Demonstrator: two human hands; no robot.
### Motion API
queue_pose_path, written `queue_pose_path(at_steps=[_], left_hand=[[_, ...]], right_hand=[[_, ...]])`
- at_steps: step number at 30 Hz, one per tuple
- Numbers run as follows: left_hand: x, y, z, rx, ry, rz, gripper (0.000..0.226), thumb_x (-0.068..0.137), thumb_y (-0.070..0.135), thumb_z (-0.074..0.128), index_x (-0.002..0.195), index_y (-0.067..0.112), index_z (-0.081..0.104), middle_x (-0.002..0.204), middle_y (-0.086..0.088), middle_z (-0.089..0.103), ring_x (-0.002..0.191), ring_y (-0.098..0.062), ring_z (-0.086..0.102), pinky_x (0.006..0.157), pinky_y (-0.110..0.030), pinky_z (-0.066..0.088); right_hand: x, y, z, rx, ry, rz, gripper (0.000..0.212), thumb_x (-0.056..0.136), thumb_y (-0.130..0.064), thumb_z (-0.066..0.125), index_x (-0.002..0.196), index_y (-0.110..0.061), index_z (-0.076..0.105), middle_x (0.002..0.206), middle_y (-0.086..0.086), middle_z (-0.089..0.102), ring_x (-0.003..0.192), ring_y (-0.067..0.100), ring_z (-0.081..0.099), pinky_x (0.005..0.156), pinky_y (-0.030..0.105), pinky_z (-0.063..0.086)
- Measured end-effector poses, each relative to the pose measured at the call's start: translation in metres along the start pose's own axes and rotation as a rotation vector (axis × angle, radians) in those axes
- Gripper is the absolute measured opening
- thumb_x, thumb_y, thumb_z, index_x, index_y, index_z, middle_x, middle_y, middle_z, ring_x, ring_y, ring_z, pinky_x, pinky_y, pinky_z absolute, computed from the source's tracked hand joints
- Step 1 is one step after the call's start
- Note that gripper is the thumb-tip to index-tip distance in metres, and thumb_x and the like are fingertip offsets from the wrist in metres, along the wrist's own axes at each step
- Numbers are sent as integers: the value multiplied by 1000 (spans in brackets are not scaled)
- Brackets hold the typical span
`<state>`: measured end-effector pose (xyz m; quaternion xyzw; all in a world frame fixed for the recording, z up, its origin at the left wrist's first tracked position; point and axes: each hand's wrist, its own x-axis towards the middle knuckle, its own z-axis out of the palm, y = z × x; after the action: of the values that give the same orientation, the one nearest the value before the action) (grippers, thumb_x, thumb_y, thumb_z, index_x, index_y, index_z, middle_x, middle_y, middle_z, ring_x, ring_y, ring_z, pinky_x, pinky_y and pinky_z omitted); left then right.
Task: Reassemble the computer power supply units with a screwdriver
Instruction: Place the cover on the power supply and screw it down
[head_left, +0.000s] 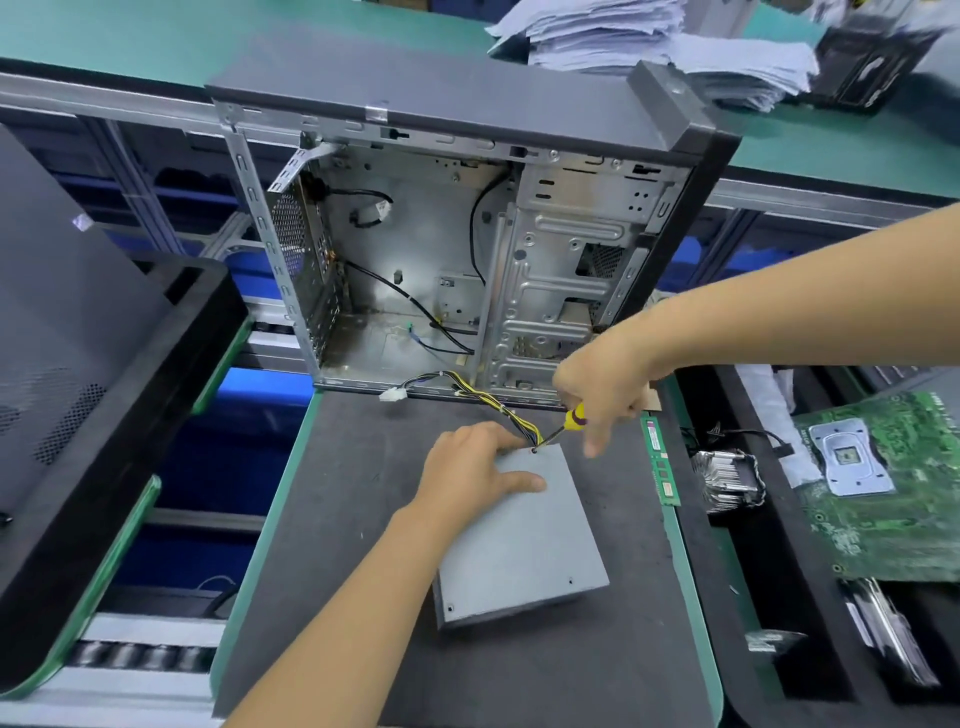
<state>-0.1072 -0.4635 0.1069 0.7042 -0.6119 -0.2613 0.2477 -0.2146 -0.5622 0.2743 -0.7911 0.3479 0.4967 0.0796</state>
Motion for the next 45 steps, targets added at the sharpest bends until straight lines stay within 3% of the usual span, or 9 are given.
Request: queue_pose_path(at_steps=[5,10,17,19,28,31,34,39,45], left_hand=[[-20,-57,-35,-310,-8,-201,19,86,42,71,85,25,79,82,6,75,84,-9,66,83,-33,52],[-27,-62,-32,-547,-118,-215,13,86,31,74,95,23,79,92,9,76,98,-9,69,93,-29,51],[-23,-50,-18,-953,-65,-386,13,85,9,70,94,12,79,95,-6,77,90,-16,70,80,-24,51],[-23,-50,-16,-979,-54,-393,13,84,9,70,91,12,79,94,-6,77,88,-16,70,79,-24,50],[-22,-52,-18,-747,-52,-199,18,92,9,63,97,18,78,94,2,77,88,-9,70,77,-21,52],[-21,-52,-19,-550,-21,-92,20,94,12,61,103,18,77,99,6,76,95,-3,67,81,-13,48],[-23,-52,-19,-481,-8,-24,23,96,11,58,110,16,75,105,5,74,98,-4,64,80,-6,42],[-21,-49,-21,-344,-54,82,28,99,10,52,116,19,72,106,10,67,100,-4,57,76,3,34],[-26,-46,-19,-321,-1,57,24,97,14,56,110,23,74,101,10,69,100,-9,61,81,-13,45]], right_hand=[[-3,2,12,-1207,619,-381,23,81,6,46,96,-6,59,85,7,52,73,24,48,53,32,31],[-3,1,10,-1308,560,-381,19,73,6,50,83,-8,58,73,6,49,52,22,36,43,28,18],[19,12,6,814,-135,278,33,99,-24,45,83,0,61,45,-2,40,31,9,29,29,15,21],[17,16,4,907,-247,280,35,99,-27,46,87,2,61,47,-3,35,31,6,24,28,13,14],[-3,-12,-5,-1111,484,-241,13,83,-3,54,93,-9,60,93,7,58,76,27,53,57,32,38],[-10,-14,0,-1315,509,-329,18,77,4,50,84,-9,59,85,7,58,66,27,45,54,31,34],[-7,-24,5,-906,438,-147,7,84,-7,48,80,-11,52,83,9,62,65,27,47,56,29,37],[18,-23,-17,645,-173,379,31,99,-15,38,102,9,57,43,0,41,25,7,27,25,15,19],[6,-7,-3,870,-121,312,36,101,-24,38,86,1,58,47,-1,38,27,6,26,26,13,18]])
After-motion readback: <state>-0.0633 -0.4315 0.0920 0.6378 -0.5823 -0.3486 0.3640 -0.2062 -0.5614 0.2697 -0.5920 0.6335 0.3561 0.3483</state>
